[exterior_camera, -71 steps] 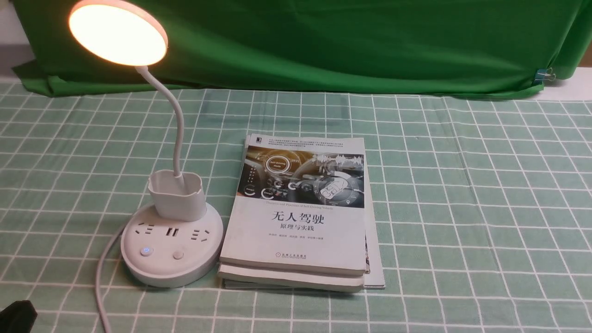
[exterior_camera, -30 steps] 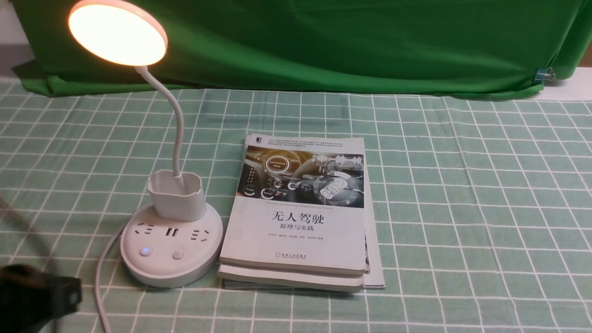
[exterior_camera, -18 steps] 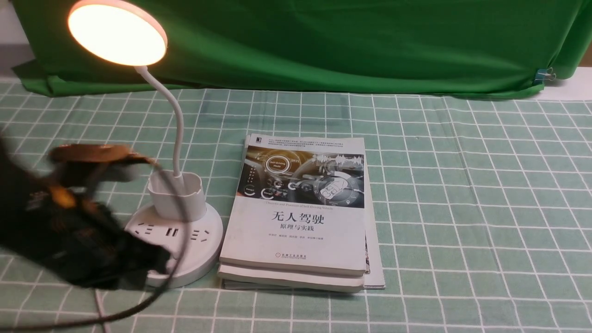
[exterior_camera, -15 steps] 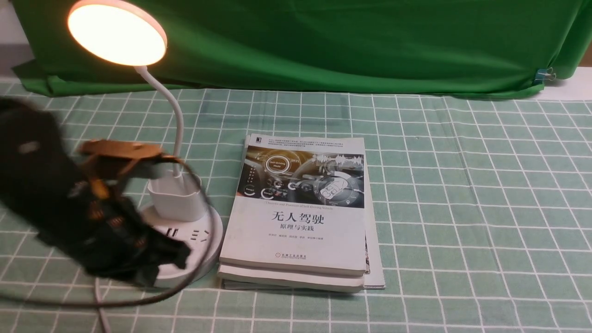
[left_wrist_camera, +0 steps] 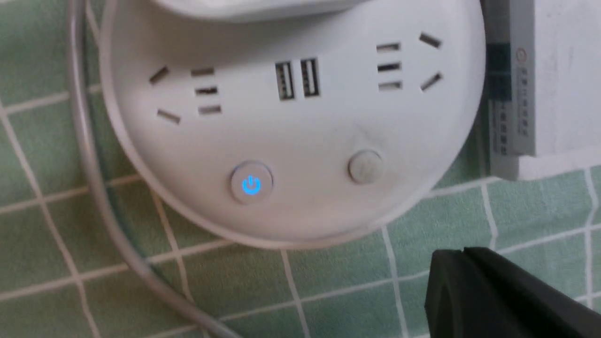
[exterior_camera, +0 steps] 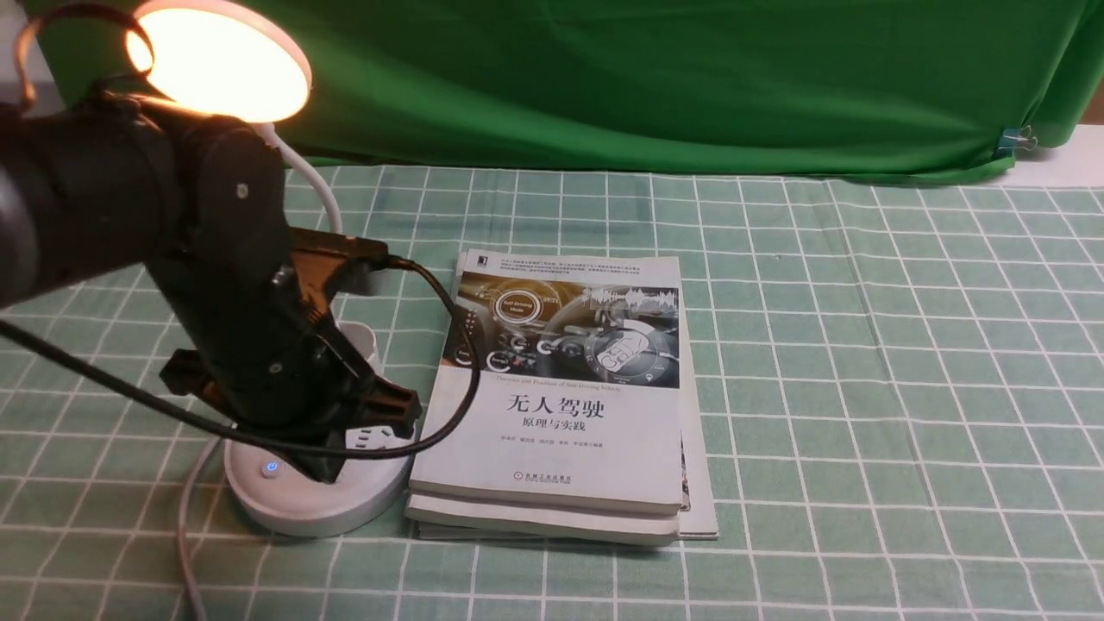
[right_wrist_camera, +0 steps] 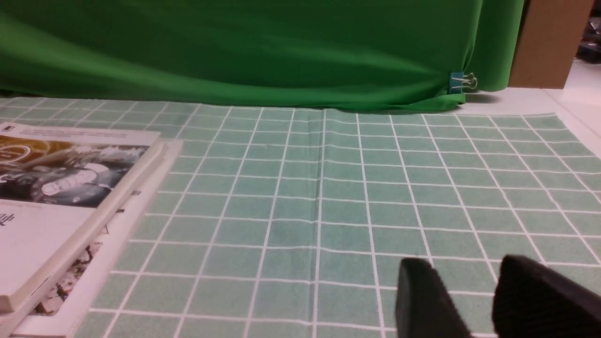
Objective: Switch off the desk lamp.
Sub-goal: Use the left arm to press the button switch on the lamp holder
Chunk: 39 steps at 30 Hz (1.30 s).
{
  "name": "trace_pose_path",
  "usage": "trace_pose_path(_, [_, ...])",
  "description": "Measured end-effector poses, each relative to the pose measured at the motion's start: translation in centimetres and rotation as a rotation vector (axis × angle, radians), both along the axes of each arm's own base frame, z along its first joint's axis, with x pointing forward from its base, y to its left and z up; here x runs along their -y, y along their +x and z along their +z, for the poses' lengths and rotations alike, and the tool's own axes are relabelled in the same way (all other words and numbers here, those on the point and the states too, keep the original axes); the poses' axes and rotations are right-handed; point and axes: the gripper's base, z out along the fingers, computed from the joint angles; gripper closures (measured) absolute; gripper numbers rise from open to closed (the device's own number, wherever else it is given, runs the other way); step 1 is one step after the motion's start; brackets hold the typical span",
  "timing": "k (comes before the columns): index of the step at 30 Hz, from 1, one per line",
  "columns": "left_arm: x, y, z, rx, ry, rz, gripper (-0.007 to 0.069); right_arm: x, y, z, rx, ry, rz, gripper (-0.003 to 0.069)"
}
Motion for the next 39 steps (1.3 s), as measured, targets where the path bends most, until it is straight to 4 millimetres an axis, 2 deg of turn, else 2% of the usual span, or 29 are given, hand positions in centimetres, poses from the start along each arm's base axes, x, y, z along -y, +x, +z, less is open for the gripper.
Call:
trace_pose_path(13, [0.3,1.4,-4.1,-0.084,0.052,-0.025,0.0624,0.0,0.0,0.0,0.0,0.0,0.0,0.0417])
trace_pose_path(18, [0.3,1.5,-3.9,-0.069,0.053,-0.029,0.0624,0.0,0.0,0.0,0.0,0.0,0.0,0.0417])
trace_pose_path(22, [0.2,1.1,-1.8,-0.001,0.032,-0.028,0.0624,0.0,0.0,0.0,0.0,0.0,0.0,0.0417])
trace_pose_path(25, [-0.1,1.4,-1.0,0.064,0.029,-0.027,0.0624,0.0,0.0,0.0,0.0,0.0,0.0,0.0417])
trace_pose_path(28, [-0.6,2.0,-1.4,0.077,0.025,-0.001,0.0624,0.0,0.0,0.0,0.0,0.0,0.0,0.0417])
trace_pose_path(35, [-0.7,2.8,-4.2,0.012,0.043,0.012,0.0624,0.0,0.0,0.0,0.0,0.0,0.0,0.0417])
trace_pose_path(39, [-0.6,3.1,-4.4,-0.005,0.048,0.011,0.0624,0.0,0.0,0.0,0.0,0.0,0.0,0.0417])
